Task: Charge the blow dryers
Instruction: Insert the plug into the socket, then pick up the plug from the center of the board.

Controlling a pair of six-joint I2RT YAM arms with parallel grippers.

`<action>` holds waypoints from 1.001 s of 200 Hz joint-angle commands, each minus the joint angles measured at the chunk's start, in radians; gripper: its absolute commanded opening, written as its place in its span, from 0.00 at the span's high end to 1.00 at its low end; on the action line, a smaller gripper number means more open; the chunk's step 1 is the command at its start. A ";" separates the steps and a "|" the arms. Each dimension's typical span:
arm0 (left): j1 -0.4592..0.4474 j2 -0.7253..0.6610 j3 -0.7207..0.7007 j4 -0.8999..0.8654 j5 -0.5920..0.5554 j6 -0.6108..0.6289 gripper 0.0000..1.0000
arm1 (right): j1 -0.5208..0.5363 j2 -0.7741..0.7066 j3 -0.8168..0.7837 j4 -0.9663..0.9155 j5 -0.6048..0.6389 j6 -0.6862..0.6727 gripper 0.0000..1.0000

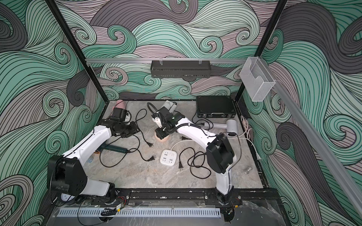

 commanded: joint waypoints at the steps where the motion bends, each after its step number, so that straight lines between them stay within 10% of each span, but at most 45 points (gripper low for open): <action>1: 0.057 -0.066 -0.018 -0.008 -0.004 -0.033 0.61 | 0.059 0.096 0.111 -0.076 0.045 0.004 0.44; 200: 0.183 -0.228 -0.206 0.001 0.087 -0.023 0.61 | 0.147 0.511 0.462 -0.194 0.186 -0.033 0.46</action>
